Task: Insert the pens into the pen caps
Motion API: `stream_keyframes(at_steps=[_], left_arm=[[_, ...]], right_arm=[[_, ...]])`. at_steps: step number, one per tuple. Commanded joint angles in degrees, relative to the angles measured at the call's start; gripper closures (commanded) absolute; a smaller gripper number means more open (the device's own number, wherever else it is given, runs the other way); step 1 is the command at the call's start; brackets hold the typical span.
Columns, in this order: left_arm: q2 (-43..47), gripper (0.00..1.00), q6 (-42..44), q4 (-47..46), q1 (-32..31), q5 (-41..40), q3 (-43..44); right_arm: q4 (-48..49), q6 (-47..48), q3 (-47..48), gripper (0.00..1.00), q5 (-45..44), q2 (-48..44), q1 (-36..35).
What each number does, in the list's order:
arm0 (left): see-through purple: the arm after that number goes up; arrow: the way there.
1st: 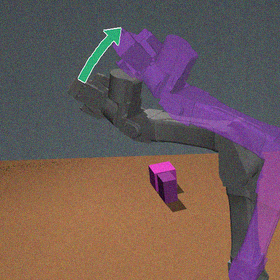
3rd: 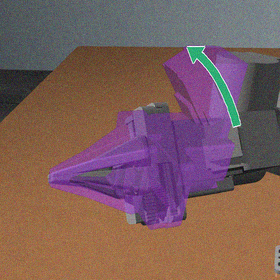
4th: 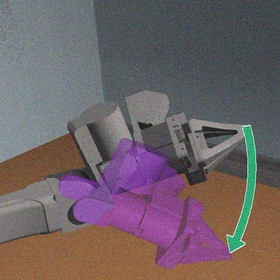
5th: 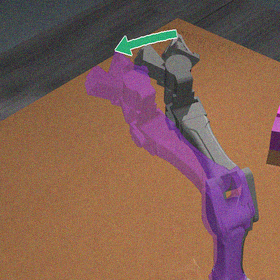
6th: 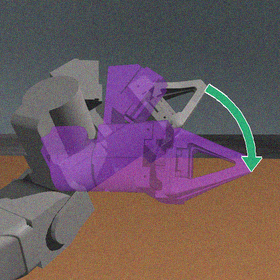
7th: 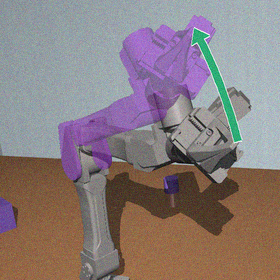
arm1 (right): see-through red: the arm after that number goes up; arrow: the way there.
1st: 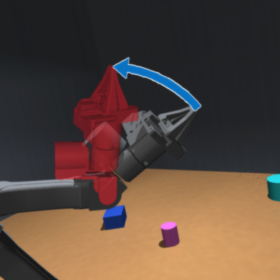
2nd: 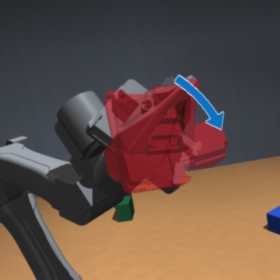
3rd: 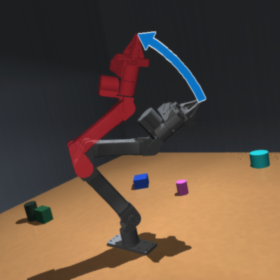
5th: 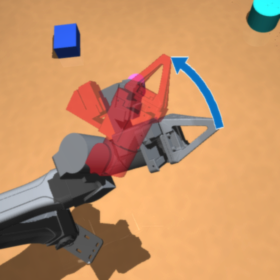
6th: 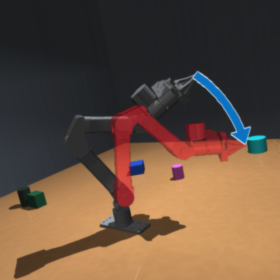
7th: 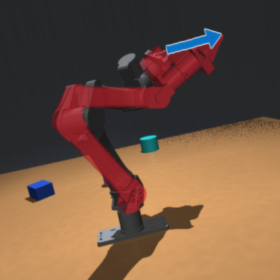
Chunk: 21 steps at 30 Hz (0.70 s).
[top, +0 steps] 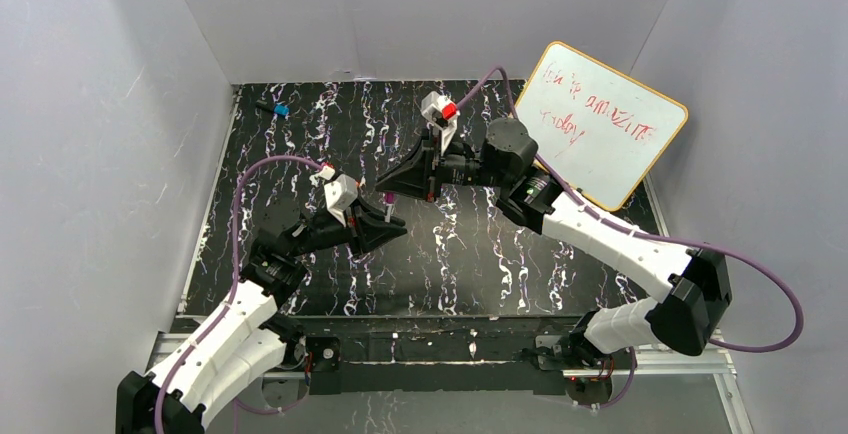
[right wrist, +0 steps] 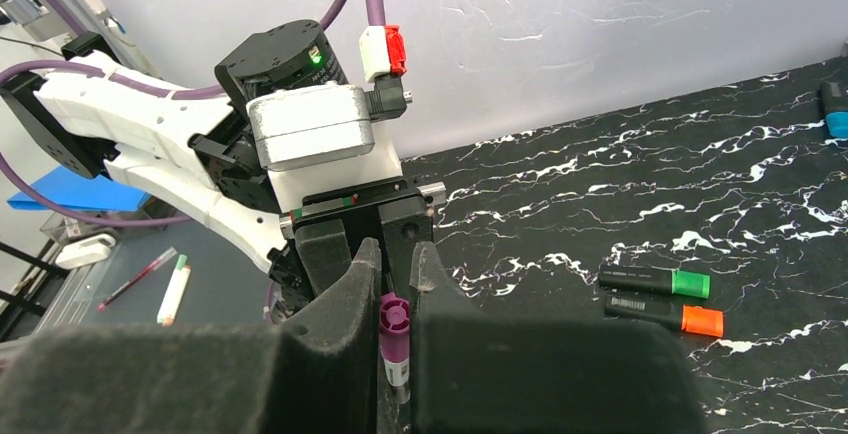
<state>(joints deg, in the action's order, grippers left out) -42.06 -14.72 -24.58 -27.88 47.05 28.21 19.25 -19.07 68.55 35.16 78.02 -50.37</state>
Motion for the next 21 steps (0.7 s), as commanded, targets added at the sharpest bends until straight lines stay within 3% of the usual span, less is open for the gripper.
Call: stream_keyframes(at_steps=[1, 6, 13, 21], left_arm=[[0.9, 1.00, 0.2, -3.6, -0.1, -0.4, 4.6], [-1.6, 1.00, -3.9, -8.8, -0.1, 0.4, 9.1], [-2.3, 1.00, -5.4, -8.3, -0.1, 0.8, 16.2], [-3.3, 1.00, 0.9, 1.7, -0.1, 1.5, 24.2]], right_arm=[[1.7, 0.5, -1.8, 0.99, -0.3, -1.6, 0.1], [2.6, -0.1, -2.7, 0.99, -0.7, -1.4, 0.0], [2.8, -0.1, -4.2, 0.99, -0.4, -1.4, -0.3], [0.0, 1.4, -5.1, 0.99, 0.4, -0.8, -2.1]])
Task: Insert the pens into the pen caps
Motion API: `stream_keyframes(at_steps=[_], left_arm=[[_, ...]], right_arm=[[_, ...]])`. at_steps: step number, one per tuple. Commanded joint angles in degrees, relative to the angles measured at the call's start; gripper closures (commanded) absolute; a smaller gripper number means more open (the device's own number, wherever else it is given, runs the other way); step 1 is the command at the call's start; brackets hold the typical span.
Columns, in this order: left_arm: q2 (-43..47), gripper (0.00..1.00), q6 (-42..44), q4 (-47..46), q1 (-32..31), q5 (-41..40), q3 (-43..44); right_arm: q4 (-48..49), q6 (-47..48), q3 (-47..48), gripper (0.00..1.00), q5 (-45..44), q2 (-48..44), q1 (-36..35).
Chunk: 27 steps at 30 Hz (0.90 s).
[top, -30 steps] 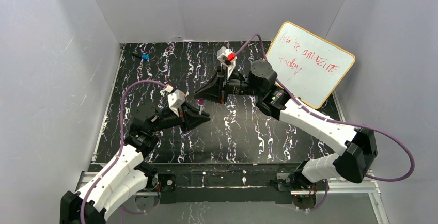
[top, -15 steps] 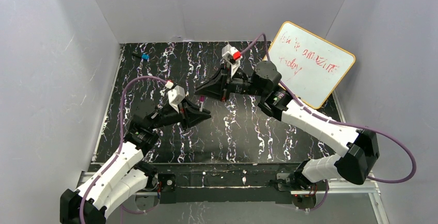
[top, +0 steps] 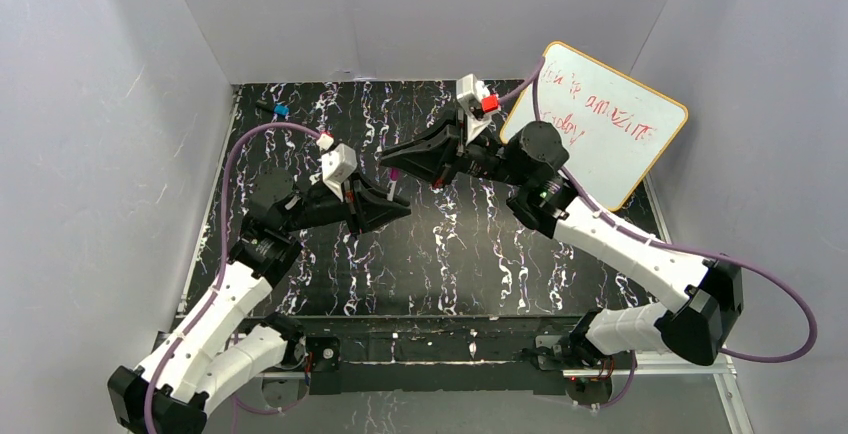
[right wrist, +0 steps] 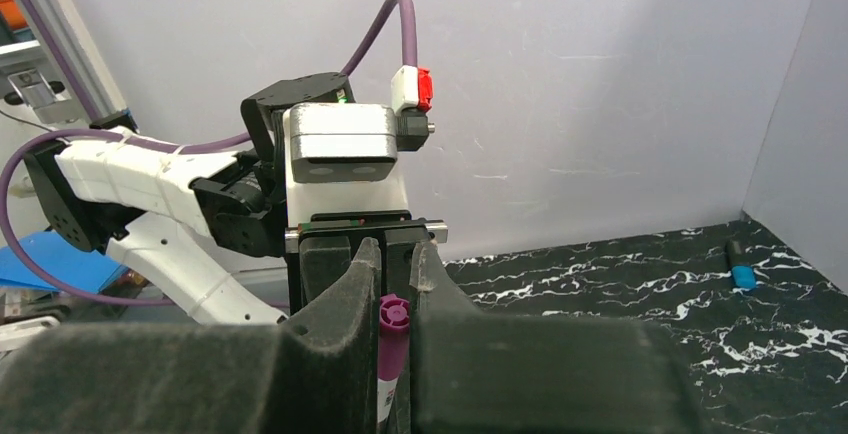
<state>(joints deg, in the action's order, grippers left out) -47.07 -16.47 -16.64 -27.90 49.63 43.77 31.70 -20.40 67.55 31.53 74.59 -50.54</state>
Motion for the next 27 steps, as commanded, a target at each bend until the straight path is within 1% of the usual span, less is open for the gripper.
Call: stream_keyframes(at_steps=[1, 12, 18, 27], left_arm=[[1.6, 1.00, 2.9, -5.8, 0.0, -1.1, 9.0], [2.0, 1.00, 7.5, -0.1, 0.0, -2.6, 12.6], [3.0, 1.00, 8.4, 0.8, 0.0, -4.1, 12.7], [3.3, 1.00, 8.4, -0.2, 0.0, -5.6, 13.3]], right_arm=[[-12.8, 2.8, -4.5, 0.99, 4.2, 2.6, -2.2], [-16.7, 3.8, -7.5, 0.99, 4.3, 1.9, -4.5], [-18.9, 4.5, -9.2, 0.99, 4.1, 0.9, -4.9], [-18.8, 4.1, -11.1, 0.99, 3.9, 0.5, -6.1]])
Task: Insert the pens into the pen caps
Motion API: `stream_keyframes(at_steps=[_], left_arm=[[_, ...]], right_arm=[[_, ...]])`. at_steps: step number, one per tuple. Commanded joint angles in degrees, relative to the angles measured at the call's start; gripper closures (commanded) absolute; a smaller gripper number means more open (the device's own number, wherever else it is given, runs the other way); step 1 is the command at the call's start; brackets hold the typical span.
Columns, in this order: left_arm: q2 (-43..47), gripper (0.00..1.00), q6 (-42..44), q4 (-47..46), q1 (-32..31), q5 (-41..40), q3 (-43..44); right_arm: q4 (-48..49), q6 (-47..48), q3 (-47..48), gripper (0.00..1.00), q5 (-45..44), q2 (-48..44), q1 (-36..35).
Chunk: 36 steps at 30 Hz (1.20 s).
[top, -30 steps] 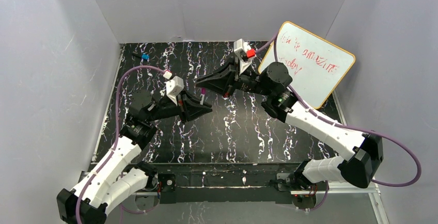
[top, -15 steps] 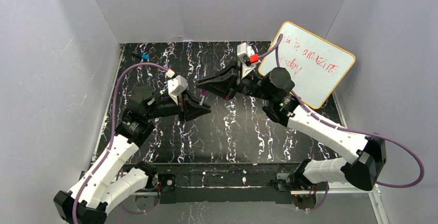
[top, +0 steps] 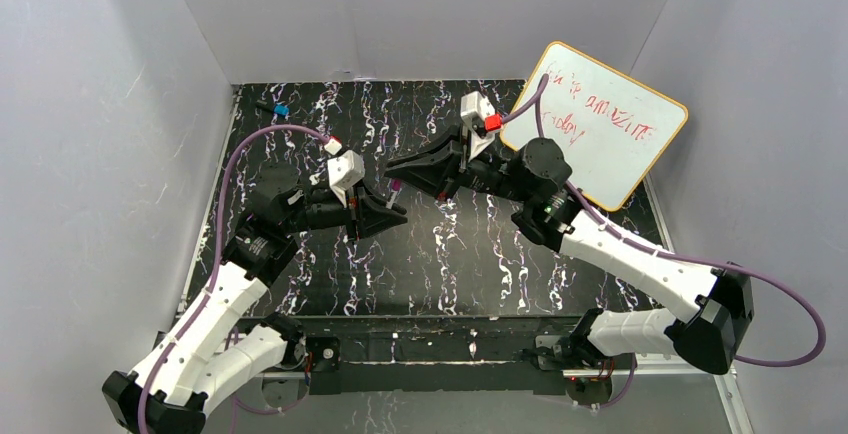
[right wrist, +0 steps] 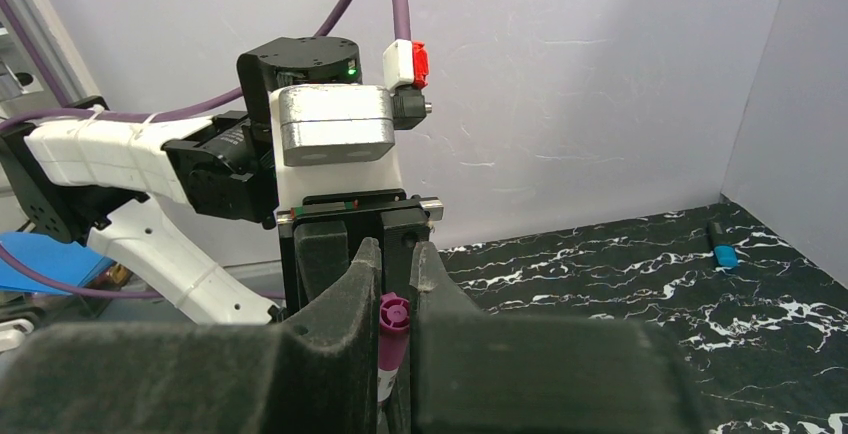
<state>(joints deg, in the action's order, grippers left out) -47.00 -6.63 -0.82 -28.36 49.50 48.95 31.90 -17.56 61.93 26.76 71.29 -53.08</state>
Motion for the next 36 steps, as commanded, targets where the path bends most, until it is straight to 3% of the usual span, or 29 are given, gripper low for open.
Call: stream_keyframes(at_steps=[1, 9, 14, 15, 17, 19, 20, 26, 31, 36], left_arm=[[3.0, 1.00, -1.6, -16.1, 0.4, -5.5, 8.2], [0.9, 1.00, -1.2, -12.8, 0.4, -2.9, 6.6], [2.2, 1.00, -5.2, -13.8, 0.4, -2.0, -2.6], [3.0, 1.00, -5.5, -13.3, 0.4, -2.6, -4.9], [5.2, 1.00, -5.3, -11.7, 0.4, -4.4, -9.1], [6.6, 1.00, -4.8, -9.5, 0.4, -6.0, -11.8], [7.0, 1.00, -4.5, -8.5, 0.4, -6.6, -12.6], [4.4, 1.00, -0.2, -1.5, 0.4, -10.8, -14.0], [-2.9, 1.00, 1.3, 6.5, 0.4, -28.8, -11.5], [-16.9, 1.00, 2.8, 15.4, 0.4, -45.5, -1.0]], right_arm=[[-18.9, 1.1, -5.6, 0.99, 8.7, 3.9, -3.7], [-19.3, 1.7, -3.5, 0.99, 4.3, 2.5, -3.8], [-15.0, 2.7, -4.6, 0.99, -16.3, -5.0, -3.8], [-13.2, 3.3, -5.1, 0.93, -20.6, -6.8, -3.7], [-11.8, 6.0, -5.0, 0.45, -26.1, -9.2, -3.6], [-12.6, 8.3, -3.5, 0.05, -30.1, -10.0, -3.6], [-13.4, 9.2, -2.8, 0.02, -31.0, -10.2, -3.6], [-11.4, 10.4, -5.2, 0.01, -33.7, -13.7, -3.5], [-10.2, 10.4, -8.9, 0.01, -36.1, -17.8, -3.5], [-10.6, 10.5, -12.6, 0.01, -37.0, -22.4, -3.5]])
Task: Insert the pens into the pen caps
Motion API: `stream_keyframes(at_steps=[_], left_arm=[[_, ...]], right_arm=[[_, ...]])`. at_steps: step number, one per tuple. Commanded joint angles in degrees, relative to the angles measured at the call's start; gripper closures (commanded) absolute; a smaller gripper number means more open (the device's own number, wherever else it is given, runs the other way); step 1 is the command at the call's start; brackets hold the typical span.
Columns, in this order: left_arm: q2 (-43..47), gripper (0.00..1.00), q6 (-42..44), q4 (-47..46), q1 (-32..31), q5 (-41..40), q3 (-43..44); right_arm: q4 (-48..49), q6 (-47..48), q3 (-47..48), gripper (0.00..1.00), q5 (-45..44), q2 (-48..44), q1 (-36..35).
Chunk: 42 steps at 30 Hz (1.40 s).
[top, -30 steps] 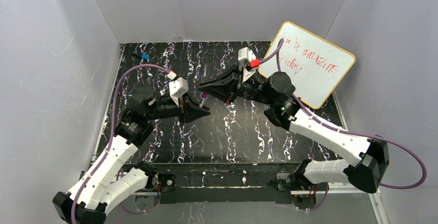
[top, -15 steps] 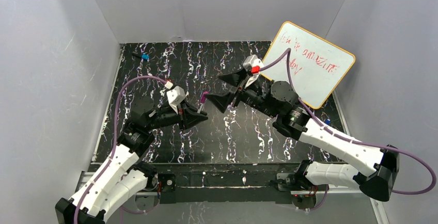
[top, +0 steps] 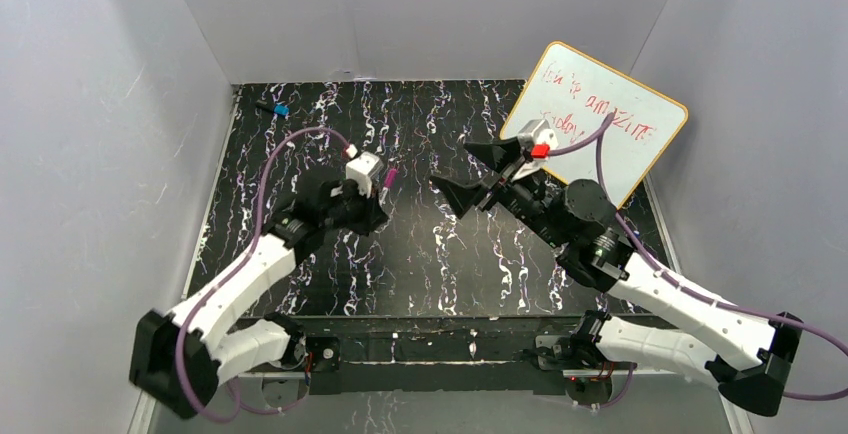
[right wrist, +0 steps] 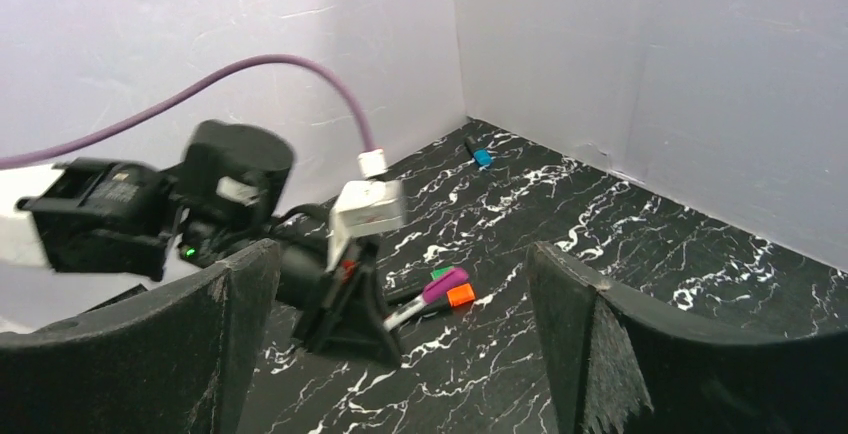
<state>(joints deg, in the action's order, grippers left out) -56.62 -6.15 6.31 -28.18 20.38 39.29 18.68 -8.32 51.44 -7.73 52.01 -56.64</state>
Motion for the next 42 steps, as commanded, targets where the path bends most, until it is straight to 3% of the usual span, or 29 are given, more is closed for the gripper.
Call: stream_keyframes(at_steps=[1, 4, 14, 24, 42], left_arm=[[-11.5, 1.00, 2.4, 9.9, 0.2, -20.2, 12.0], [-19.4, 1.00, 2.1, 13.5, 0.1, -28.6, 18.0], [-34.1, 1.00, -0.4, 12.4, -0.2, -38.2, 22.5], [-39.5, 0.91, -2.4, 11.6, -0.2, -37.9, 23.2], [-43.3, 0.70, -3.3, 12.5, 1.6, -40.5, 24.2]], right_arm=[[2.4, 1.1, -2.8, 0.01, -2.6, -4.2, 0.0], [1.1, 0.2, -4.8, 0.01, -2.5, -7.3, 0.0], [-6.4, -0.7, -9.6, 0.01, -4.2, -18.9, 0.0], [-10.1, -1.4, -11.9, 0.01, -6.1, -24.4, 0.0], [-10.7, -1.0, -11.8, 0.01, -5.9, -23.1, 0.0]])
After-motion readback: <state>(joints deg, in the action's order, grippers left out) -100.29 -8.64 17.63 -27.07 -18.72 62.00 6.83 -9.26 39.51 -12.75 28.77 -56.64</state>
